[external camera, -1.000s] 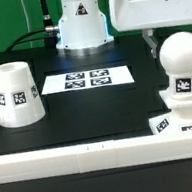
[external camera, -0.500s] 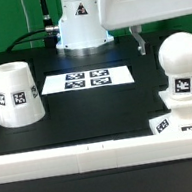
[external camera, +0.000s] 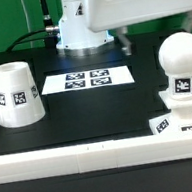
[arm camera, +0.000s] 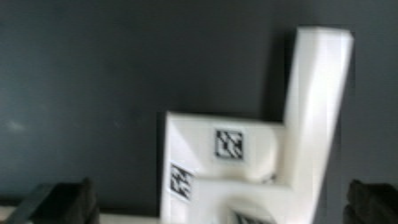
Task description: Assemble lamp
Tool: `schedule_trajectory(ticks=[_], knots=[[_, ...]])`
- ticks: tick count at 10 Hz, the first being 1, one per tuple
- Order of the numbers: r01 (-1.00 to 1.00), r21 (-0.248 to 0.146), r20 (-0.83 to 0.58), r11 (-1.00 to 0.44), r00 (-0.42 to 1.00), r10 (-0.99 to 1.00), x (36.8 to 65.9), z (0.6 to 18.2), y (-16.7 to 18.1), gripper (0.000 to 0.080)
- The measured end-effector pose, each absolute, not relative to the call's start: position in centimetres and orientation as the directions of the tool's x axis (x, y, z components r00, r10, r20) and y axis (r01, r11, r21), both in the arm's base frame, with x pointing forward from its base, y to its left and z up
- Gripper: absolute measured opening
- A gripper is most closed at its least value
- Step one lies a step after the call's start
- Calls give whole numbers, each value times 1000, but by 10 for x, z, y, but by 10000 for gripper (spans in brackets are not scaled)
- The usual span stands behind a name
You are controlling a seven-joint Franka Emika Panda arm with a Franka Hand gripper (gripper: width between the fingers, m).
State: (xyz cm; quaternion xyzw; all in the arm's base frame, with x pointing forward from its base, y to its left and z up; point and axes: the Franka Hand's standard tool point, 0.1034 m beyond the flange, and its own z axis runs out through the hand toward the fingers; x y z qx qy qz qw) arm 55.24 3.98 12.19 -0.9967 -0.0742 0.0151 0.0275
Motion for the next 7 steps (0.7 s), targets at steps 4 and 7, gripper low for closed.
schedule_trajectory(ticks=[4, 7], knots=[[158, -51, -27, -986, 987, 159, 543, 120, 10, 699], [174, -52, -31, -983, 984, 176, 540, 118, 8, 699]])
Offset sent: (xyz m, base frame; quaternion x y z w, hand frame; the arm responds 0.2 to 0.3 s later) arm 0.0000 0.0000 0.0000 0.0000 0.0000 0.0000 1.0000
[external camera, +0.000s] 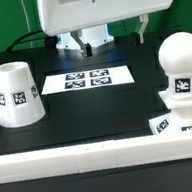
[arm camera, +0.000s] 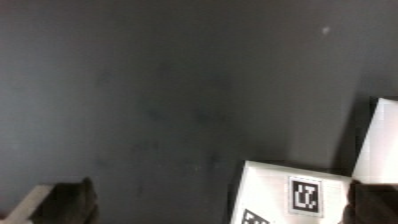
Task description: Assemble lamp
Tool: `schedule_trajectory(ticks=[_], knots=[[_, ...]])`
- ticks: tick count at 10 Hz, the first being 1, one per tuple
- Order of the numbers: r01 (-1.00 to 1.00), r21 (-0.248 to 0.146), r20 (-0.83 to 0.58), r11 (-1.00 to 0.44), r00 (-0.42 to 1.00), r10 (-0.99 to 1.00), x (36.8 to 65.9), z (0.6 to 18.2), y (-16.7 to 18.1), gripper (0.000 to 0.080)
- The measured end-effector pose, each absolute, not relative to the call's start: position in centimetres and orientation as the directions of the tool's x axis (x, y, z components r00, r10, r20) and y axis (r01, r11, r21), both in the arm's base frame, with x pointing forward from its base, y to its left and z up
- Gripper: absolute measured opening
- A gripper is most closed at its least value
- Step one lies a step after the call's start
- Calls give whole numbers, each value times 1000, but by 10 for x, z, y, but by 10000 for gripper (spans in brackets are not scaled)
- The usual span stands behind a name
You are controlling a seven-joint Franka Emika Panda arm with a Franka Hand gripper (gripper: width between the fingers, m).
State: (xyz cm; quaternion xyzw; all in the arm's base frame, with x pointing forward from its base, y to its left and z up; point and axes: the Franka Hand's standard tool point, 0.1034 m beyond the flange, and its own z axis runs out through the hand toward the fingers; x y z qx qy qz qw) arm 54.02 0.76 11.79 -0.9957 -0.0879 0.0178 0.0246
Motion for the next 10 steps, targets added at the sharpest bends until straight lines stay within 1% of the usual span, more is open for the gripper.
schedule_trajectory(ticks=[1, 2, 4, 5, 6, 10], knots=[[210, -57, -41, -976, 976, 213, 529, 115, 0, 699], [258, -65, -53, -964, 964, 261, 507, 117, -24, 699], [272, -73, -64, -959, 959, 277, 475, 121, -63, 699], [275, -74, -60, -959, 958, 280, 468, 124, -81, 699], [262, -72, -59, -962, 962, 267, 467, 126, -91, 699], [269, -73, -61, -960, 960, 273, 467, 124, -88, 699]])
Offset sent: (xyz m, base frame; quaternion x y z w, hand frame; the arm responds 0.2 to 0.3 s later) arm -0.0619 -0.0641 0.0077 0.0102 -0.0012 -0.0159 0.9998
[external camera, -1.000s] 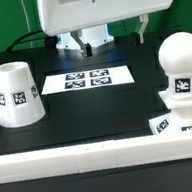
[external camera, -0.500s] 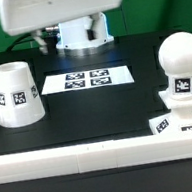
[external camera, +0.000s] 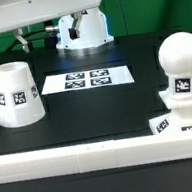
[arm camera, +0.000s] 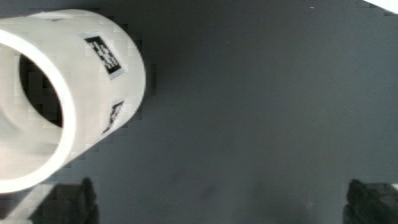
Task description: Assemble lamp
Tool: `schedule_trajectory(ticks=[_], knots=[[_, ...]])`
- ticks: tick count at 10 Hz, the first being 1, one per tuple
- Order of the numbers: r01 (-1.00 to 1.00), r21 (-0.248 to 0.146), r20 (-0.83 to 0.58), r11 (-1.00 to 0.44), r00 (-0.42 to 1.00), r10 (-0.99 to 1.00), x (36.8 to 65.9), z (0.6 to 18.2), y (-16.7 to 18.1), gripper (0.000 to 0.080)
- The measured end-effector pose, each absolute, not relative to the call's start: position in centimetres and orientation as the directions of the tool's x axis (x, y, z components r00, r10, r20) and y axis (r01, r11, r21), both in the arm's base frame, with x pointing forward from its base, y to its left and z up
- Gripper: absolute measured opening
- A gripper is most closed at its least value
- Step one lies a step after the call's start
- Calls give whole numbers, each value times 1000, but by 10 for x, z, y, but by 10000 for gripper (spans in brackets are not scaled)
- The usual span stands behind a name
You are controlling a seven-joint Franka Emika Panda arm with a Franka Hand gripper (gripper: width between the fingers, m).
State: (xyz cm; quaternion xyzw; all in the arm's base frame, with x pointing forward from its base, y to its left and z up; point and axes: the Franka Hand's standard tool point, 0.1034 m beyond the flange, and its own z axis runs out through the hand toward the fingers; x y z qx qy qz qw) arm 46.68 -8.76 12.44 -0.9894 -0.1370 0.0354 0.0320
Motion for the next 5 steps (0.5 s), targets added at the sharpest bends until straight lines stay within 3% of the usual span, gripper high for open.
schedule_trajectory(ticks=[5], knots=[[338, -87, -76, -937, 936, 344, 451, 110, -130, 699]])
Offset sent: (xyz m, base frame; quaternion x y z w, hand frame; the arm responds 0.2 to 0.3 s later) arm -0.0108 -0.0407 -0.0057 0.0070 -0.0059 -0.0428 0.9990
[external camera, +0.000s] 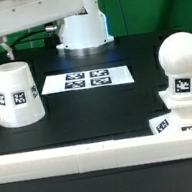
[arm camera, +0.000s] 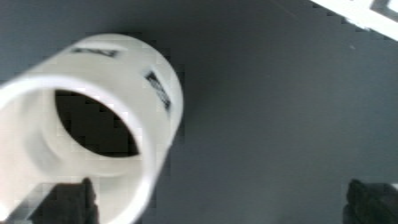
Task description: Assemble lamp
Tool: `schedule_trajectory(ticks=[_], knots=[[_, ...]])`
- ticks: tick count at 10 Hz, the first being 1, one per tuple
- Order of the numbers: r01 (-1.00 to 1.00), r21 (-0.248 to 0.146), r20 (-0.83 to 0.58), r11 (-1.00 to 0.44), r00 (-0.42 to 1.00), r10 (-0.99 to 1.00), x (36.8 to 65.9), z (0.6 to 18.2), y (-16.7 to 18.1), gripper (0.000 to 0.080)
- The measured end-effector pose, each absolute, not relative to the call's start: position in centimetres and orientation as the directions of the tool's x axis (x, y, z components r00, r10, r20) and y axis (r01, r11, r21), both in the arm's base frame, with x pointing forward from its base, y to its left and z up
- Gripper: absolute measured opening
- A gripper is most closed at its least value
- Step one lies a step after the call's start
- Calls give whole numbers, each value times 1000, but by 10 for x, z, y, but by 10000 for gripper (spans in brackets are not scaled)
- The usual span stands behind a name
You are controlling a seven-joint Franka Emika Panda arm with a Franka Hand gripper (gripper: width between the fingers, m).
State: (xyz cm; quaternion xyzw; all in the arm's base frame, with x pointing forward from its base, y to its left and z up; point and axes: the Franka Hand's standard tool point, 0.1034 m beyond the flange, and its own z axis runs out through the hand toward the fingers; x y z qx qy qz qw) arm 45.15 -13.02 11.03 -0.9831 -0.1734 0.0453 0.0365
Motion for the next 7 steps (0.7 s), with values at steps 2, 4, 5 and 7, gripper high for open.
schedule_trajectory(ticks=[2, 4, 5, 7], knots=[[339, -93, -88, -936, 934, 347, 448, 103, -133, 699], [339, -94, -92, -936, 933, 347, 449, 100, -134, 699], [339, -95, -98, -936, 933, 347, 449, 95, -134, 699], [341, -92, -102, -936, 931, 349, 448, 87, -134, 699]])
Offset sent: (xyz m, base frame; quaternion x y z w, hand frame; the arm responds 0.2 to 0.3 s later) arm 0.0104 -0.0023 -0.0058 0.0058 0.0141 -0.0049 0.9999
